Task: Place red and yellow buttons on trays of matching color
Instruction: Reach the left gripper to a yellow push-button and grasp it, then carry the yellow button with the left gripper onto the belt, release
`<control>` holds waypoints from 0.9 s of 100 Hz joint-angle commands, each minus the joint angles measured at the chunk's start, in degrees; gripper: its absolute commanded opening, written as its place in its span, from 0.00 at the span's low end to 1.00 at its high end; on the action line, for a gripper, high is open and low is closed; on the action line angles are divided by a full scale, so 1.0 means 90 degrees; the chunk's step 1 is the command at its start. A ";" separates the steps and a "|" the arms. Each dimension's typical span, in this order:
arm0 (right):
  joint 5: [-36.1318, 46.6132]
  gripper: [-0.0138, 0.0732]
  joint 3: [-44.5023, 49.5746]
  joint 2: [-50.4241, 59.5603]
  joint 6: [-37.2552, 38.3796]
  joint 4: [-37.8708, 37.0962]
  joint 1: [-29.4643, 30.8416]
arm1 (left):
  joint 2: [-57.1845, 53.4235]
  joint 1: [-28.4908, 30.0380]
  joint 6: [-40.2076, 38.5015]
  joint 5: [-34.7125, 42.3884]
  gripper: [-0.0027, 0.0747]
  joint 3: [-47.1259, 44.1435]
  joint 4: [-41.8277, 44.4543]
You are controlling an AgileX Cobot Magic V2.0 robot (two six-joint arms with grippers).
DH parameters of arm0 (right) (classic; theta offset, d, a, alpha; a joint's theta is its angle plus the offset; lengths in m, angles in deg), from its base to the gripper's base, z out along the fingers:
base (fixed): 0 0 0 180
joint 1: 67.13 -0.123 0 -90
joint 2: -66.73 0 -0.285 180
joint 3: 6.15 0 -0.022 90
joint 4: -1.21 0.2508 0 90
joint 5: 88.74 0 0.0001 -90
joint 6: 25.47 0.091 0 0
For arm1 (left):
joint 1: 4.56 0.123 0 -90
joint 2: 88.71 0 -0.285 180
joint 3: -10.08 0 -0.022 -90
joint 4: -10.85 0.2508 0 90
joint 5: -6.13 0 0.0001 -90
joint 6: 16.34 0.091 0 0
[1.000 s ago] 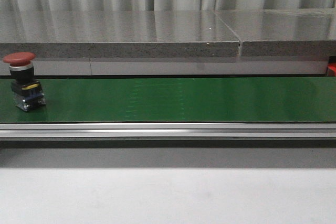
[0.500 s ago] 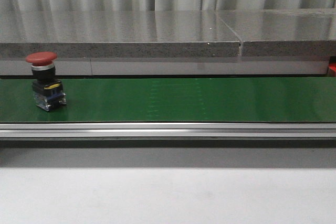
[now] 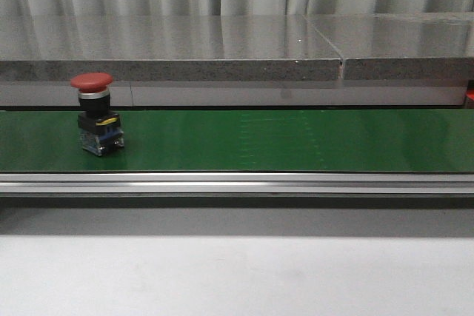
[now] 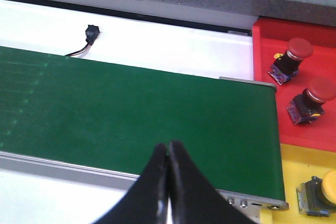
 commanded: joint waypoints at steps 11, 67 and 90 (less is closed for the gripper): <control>0.0385 0.02 -0.0152 0.0025 -0.0051 0.0083 0.0009 | -0.0357 -0.0572 0.0000 0.0081 0.02 0.0067 -0.0097; 0.0385 0.02 -0.0152 0.0025 -0.0051 0.0083 0.0009 | -0.0237 -0.1341 0.0150 0.0916 0.02 -0.1283 -0.0165; 0.0385 0.02 -0.0152 0.0025 -0.0051 0.0083 0.0009 | 0.0148 -0.1341 0.0150 0.0902 0.02 -0.1283 -0.0276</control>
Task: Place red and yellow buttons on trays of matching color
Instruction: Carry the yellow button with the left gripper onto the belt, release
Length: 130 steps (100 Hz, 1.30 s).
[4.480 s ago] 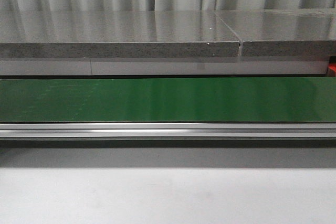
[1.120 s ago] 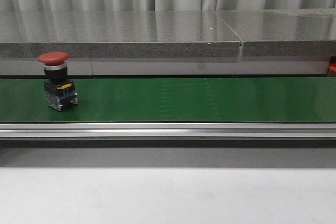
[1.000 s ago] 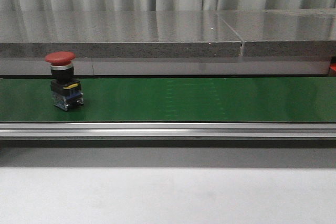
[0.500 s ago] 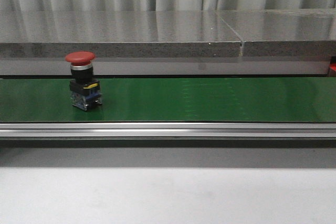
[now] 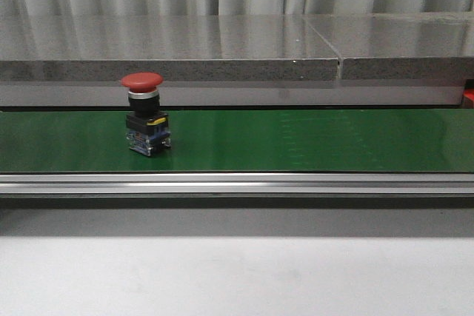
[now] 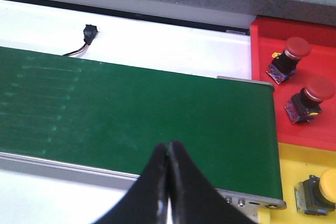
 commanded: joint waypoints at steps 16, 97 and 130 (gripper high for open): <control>0.0385 0.02 -0.0152 0.0025 -0.0051 0.0083 0.0009 | 0.0060 -0.0038 -0.0004 0.0273 0.03 0.0155 -0.0130; 0.0385 0.02 -0.0152 0.0025 -0.0051 0.0083 0.0009 | -0.0165 -0.0707 0.0357 0.0580 0.83 0.0873 -0.0224; 0.0385 0.02 -0.0152 0.0025 -0.0051 0.0083 0.0009 | -0.1735 -0.1135 0.0510 0.0766 0.82 0.0690 -0.0236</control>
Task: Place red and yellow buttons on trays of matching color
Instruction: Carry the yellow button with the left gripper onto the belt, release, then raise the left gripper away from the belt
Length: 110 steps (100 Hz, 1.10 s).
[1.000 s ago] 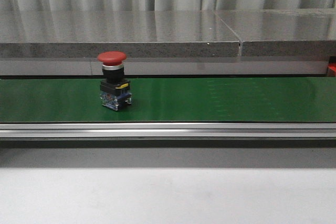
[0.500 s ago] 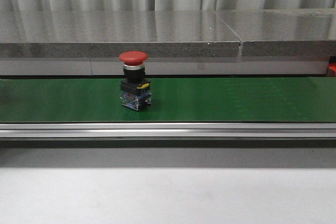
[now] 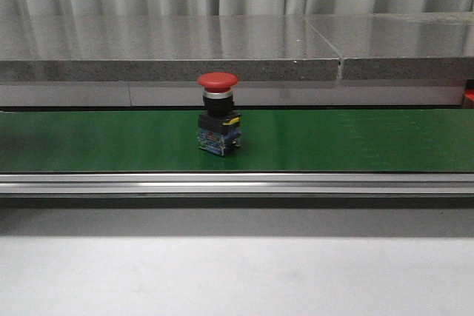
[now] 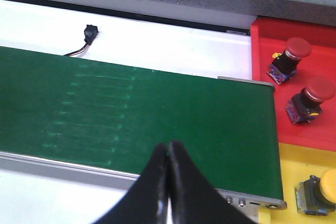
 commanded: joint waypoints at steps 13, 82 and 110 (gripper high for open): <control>0.0385 0.02 -0.0152 0.0025 -0.0051 0.0083 0.0009 | -0.1533 -0.0101 0.0022 0.0718 0.81 -0.0484 -0.0117; 0.0385 0.02 -0.0152 0.0025 -0.0051 0.0083 0.0009 | -0.5978 -0.0101 0.0027 0.0447 0.53 -0.3956 -0.0130; 0.0385 0.02 -0.0152 0.0025 -0.0051 0.0083 0.0009 | -0.6445 -0.0101 0.0027 0.0409 0.01 -0.4368 -0.0143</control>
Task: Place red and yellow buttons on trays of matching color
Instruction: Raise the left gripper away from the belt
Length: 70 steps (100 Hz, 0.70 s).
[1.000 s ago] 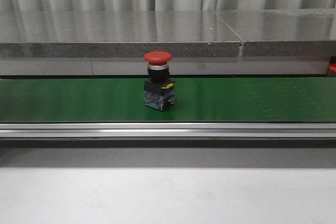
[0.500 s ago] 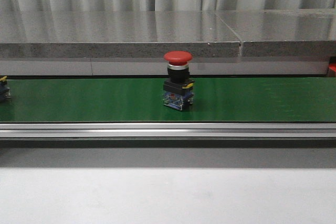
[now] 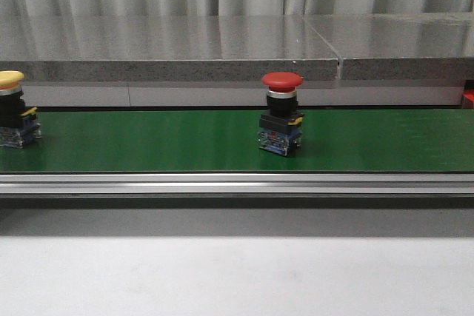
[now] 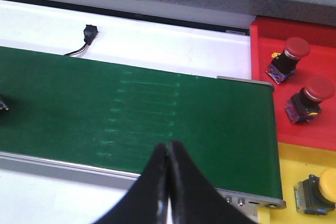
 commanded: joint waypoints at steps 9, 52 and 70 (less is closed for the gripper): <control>0.0385 0.02 -0.0152 0.0025 -0.0051 0.0083 0.0009 | 0.0019 -0.0055 0.0003 0.0455 0.01 0.0130 -0.0134; 0.0390 0.02 -0.0152 0.0003 -0.0051 0.0083 0.0009 | 0.0019 -0.0055 0.0003 0.0406 0.01 0.0130 -0.0147; 0.0331 0.03 -0.0152 0.0004 -0.0051 0.0083 0.0009 | 0.0019 -0.0055 0.0003 0.0406 0.01 0.0130 -0.0147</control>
